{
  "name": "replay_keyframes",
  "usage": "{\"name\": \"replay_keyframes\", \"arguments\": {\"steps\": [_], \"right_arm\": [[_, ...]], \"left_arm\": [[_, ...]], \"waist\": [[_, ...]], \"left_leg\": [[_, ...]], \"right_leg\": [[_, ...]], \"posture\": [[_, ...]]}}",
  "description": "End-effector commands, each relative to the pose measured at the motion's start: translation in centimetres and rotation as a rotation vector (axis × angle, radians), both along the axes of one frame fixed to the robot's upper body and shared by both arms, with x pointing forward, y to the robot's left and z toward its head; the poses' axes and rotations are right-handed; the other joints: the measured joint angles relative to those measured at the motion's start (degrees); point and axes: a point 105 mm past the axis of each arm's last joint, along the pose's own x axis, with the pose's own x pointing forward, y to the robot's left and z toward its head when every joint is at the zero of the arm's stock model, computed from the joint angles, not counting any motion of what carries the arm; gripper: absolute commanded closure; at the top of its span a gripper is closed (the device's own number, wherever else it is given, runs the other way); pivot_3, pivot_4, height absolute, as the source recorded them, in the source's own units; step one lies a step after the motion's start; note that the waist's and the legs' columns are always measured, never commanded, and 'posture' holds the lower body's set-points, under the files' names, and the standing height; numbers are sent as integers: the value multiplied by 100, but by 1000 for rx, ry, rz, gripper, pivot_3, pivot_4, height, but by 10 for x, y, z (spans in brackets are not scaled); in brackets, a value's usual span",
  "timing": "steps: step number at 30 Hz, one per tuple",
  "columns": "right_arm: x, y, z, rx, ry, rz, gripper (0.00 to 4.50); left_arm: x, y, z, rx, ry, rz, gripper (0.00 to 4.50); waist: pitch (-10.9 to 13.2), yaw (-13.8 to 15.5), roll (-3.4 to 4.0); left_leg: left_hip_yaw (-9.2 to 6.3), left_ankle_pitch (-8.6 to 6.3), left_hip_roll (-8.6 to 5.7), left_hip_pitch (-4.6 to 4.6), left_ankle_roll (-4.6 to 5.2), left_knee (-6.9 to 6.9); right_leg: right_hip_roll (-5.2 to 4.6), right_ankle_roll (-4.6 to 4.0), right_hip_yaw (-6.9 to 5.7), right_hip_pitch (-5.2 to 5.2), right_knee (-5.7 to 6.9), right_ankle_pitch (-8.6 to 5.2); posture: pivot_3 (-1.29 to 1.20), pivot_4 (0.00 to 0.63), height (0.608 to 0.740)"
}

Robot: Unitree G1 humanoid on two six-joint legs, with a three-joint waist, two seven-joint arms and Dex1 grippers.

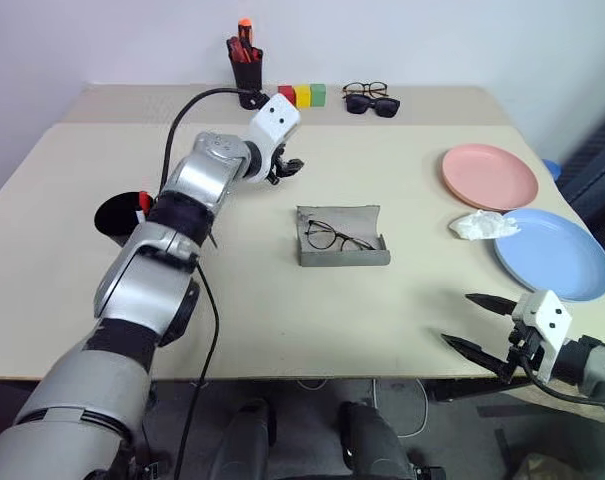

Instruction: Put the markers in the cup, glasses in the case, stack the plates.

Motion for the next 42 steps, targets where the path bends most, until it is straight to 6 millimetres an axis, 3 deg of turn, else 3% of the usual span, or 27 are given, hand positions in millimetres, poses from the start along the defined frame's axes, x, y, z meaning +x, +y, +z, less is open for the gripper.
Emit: {"name": "replay_keyframes", "arguments": {"steps": [1, 5, 8, 11, 12, 22, 28, 34, 42], "right_arm": [[-2, -3, 16, -6, -95, -38, 96], [-5, -5, 16, -8, -118, -73, 96], [-8, -7, 17, -15, -124, -90, 0], [-9, -7, 18, -10, -131, -100, 0], [-9, -7, 19, -9, -134, -103, 0], [-4, -7, 20, -3, -139, -112, 0], [2, -5, 21, 2, -143, -104, 0], [7, -2, 23, 14, -149, -92, 0], [6, 7, 32, 69, -175, -64, 0]], "left_arm": [[4, -5, 7, 86, -54, -47, 1726], [0, -19, -7, 133, -25, -109, 1726], [-9, -33, -21, 122, 42, -195, 2654], [-16, -43, -30, 111, 93, -258, 4167], [-21, -48, -33, 110, 117, -297, 4469], [-58, -66, -42, 75, 276, -629, 4469], [-49, -61, -41, 65, 220, -555, 4469], [-23, -50, -21, 93, 54, -347, 4469], [-13, -54, -32, 245, -50, -250, 4469]], "waist": [[1, 12, -2], [2, 58, -3], [2, 127, -3], [3, 147, -4], [3, 149, -4], [1, 137, -2], [1, 145, -2], [1, 148, -2], [1, 149, -2]], "left_leg": [[-2, 0, 0, -5, 0, -5], [-14, 0, 0, -10, -1, -11], [-14, 0, -1, -23, -1, 11], [-13, 0, -2, -36, -2, 30], [-13, 1, -2, -37, -2, 34], [-15, 2, -1, -35, -1, 32], [-17, 3, -1, -34, 0, 46], [-18, 3, -1, -34, 0, 47], [-19, 3, -3, -35, 0, 50]], "right_leg": [[1, 20, -2, -9, 5, 6], [3, 34, -11, -15, 17, 2], [3, 31, -11, -14, 15, 1], [2, 20, -11, -14, 6, 7], [1, 19, -11, -13, 6, 10], [2, 17, -11, -14, 12, 14], [2, 17, -11, -11, 22, 15], [2, 37, -11, -11, 25, 25], [2, 42, -11, -10, 26, 26]], "posture": [[0, 150, 740], [0, 150, 740], [0, 150, 740], [0, 150, 740], [0, 150, 740], [0, 150, 740], [0, 150, 740], [0, 150, 740], [0, 150, 740]]}}
